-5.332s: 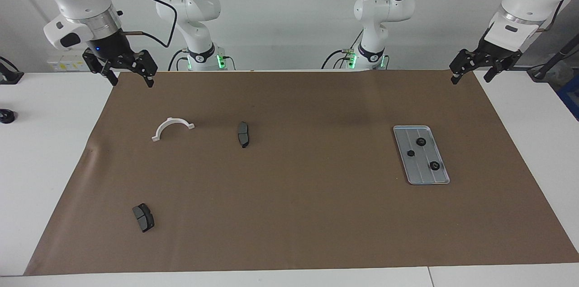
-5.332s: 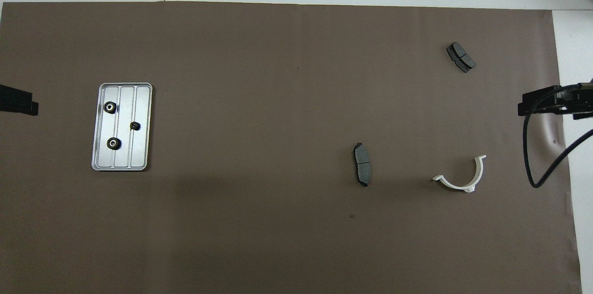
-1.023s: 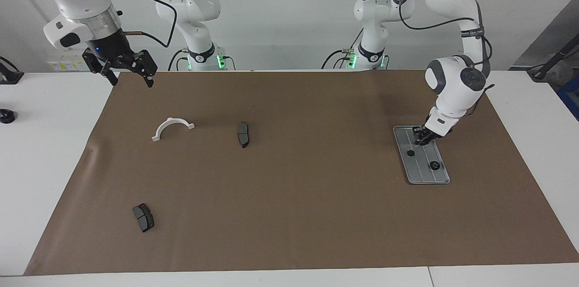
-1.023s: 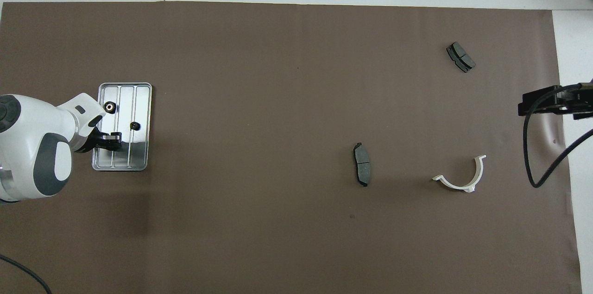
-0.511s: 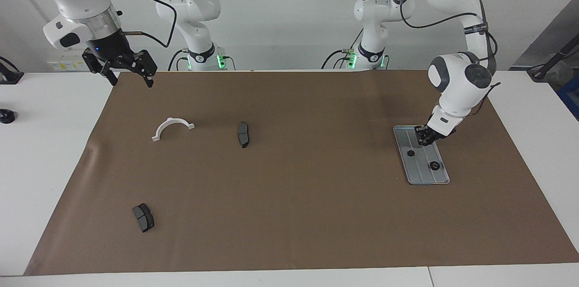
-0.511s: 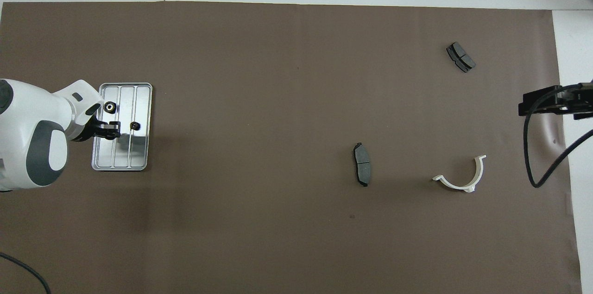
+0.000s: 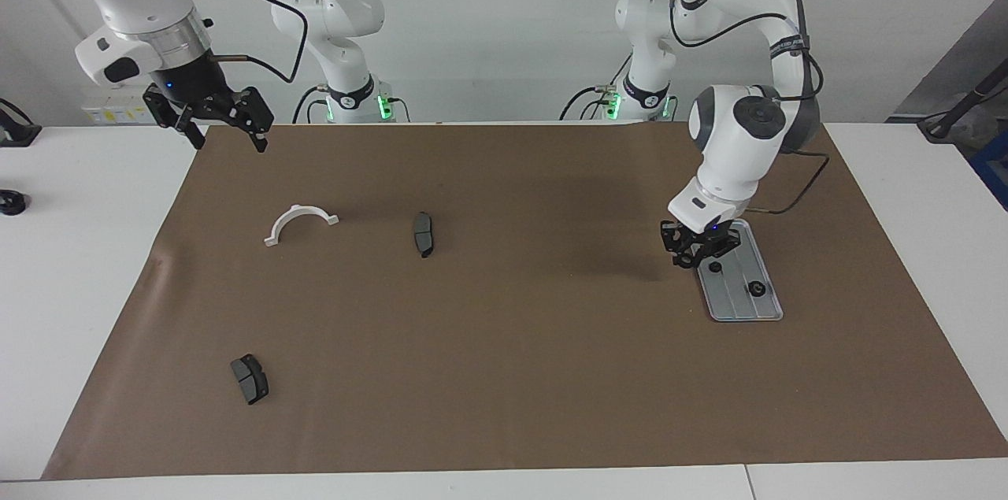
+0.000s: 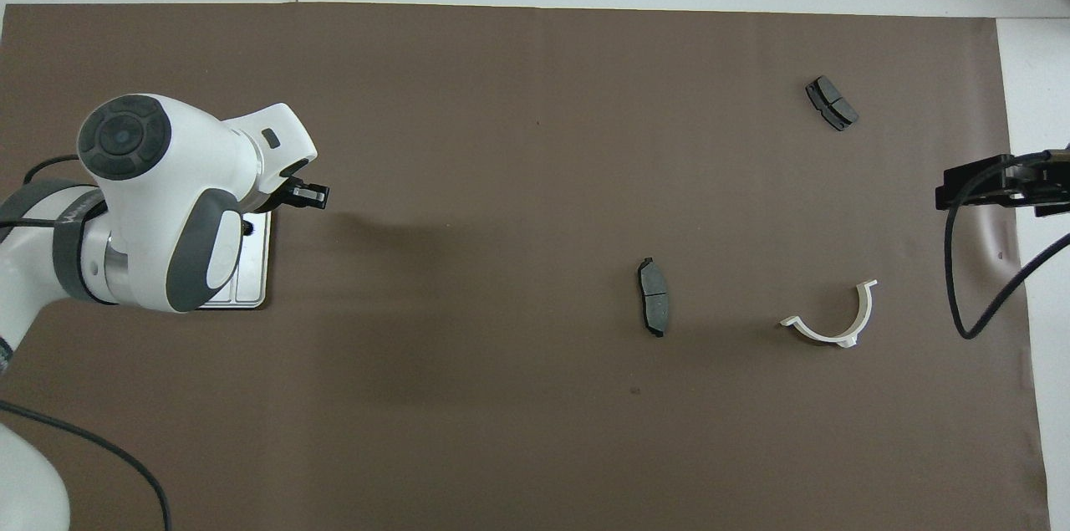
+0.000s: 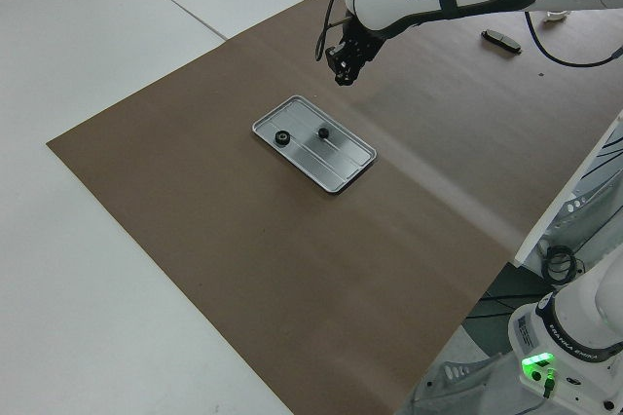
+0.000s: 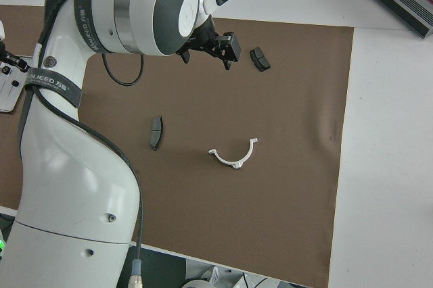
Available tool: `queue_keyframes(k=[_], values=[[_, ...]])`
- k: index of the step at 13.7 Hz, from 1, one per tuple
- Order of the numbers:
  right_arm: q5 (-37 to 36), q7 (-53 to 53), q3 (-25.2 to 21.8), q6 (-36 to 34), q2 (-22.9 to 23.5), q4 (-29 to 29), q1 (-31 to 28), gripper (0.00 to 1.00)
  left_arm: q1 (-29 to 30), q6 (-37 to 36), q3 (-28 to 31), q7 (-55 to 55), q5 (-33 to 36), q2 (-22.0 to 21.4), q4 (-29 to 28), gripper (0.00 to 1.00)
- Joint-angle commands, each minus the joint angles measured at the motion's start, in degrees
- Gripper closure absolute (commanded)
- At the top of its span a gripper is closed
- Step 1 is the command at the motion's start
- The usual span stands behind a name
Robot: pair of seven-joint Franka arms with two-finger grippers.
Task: Place bearing gear from tray to pile
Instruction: 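Lift the gear with the left gripper and carry it toward the table center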
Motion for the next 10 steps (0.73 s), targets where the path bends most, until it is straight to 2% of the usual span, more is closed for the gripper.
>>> queue_keyframes(k=[1,3,6,9,10], values=[[0.3,-1.1,0.3,-0.3,-1.3,-1.6,-0.4,0.00,-4.9,4.3,0.8,0.2,-2.6,2.1,2.1,1.00],[0.4,-1.3,0.3,-0.1,-1.3,-1.6,-0.3,0.00,-7.6,10.4,0.8,0.2,-3.1,3.8,2.7,1.00],[0.0,-1.2,0.2,1.0,-1.3,-1.5,-0.6,0.00,-10.2,10.7,0.2,0.0,-8.3,9.6,10.8,1.00],[0.0,-1.1,0.3,1.1,-1.3,-1.5,-0.6,0.00,-14.0,11.6,0.2,-0.1,-9.2,15.0,16.5,1.00],[0.2,-1.1,0.3,1.1,-1.3,-1.6,-0.6,0.00,-15.1,14.1,0.2,-0.2,-9.2,17.5,19.4,1.00]])
